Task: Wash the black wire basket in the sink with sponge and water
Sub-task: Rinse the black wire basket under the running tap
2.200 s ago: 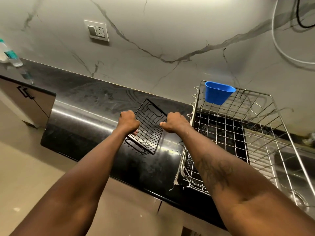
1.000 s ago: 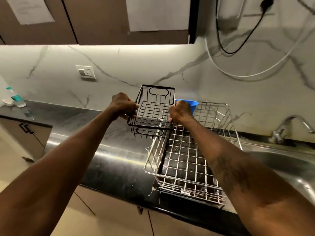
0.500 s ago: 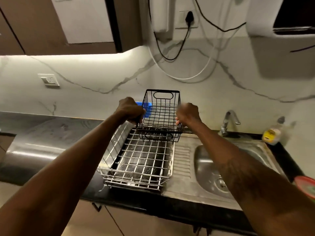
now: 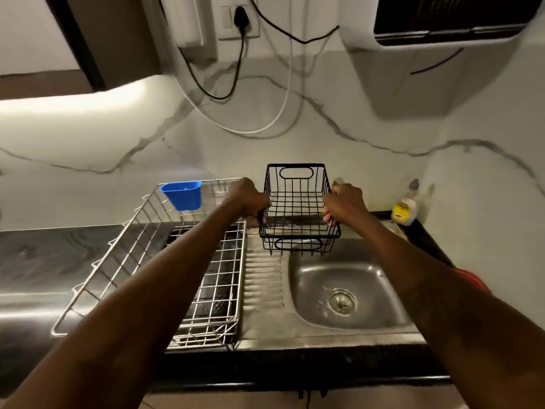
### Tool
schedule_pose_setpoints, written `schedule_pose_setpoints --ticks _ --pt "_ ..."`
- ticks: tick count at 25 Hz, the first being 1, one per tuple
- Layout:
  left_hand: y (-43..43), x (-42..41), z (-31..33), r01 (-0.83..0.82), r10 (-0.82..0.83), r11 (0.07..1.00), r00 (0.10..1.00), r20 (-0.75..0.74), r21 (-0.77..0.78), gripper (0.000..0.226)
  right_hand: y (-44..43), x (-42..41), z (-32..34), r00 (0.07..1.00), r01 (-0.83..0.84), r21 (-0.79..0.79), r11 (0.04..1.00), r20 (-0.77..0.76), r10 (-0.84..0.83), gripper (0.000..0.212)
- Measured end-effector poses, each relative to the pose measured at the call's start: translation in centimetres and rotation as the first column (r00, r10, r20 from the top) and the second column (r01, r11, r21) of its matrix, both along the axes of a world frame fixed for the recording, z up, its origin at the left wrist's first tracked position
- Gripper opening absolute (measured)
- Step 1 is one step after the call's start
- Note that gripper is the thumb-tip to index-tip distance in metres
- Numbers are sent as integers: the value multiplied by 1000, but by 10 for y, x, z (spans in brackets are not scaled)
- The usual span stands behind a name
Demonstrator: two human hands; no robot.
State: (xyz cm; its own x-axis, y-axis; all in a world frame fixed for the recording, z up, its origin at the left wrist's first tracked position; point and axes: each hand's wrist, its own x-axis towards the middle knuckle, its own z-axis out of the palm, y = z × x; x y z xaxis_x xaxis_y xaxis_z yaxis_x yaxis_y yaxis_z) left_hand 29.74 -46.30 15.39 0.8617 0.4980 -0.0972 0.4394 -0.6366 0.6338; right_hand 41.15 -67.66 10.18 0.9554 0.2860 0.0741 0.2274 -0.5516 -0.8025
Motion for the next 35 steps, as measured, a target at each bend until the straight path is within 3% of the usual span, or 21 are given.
schedule_pose_setpoints --ticks 3,6,10,15,19,22,28,35 --pt "-24 19 -17 66 -68 997 995 -73 -32 21 -27 13 -19 1000 6 -28 1000 7 -6 31" --pt "-46 40 -40 115 -132 988 974 -182 -101 17 -53 27 -47 999 -1 -84 996 -39 -2 16" --pt "-66 62 -85 138 -177 978 945 -276 -153 15 -77 43 -90 996 15 -65 998 -82 -20 20" --pt "-91 87 -144 20 -96 981 916 -390 -193 18 -97 69 -145 995 -88 -50 995 50 90 26" --pt "-98 87 -164 -59 12 993 916 -400 -105 22 -99 87 -170 955 -184 -128 975 211 208 32" --pt "-104 77 -189 -158 69 969 910 -410 -188 15 -99 86 -177 916 -243 -136 960 293 273 27" --pt "-124 79 -217 -189 107 970 893 -436 -150 10 -114 88 -222 944 -297 -121 947 115 311 22" --pt "-140 116 -256 -152 64 978 876 -478 -146 15 -131 112 -263 977 -203 -202 958 29 213 26"
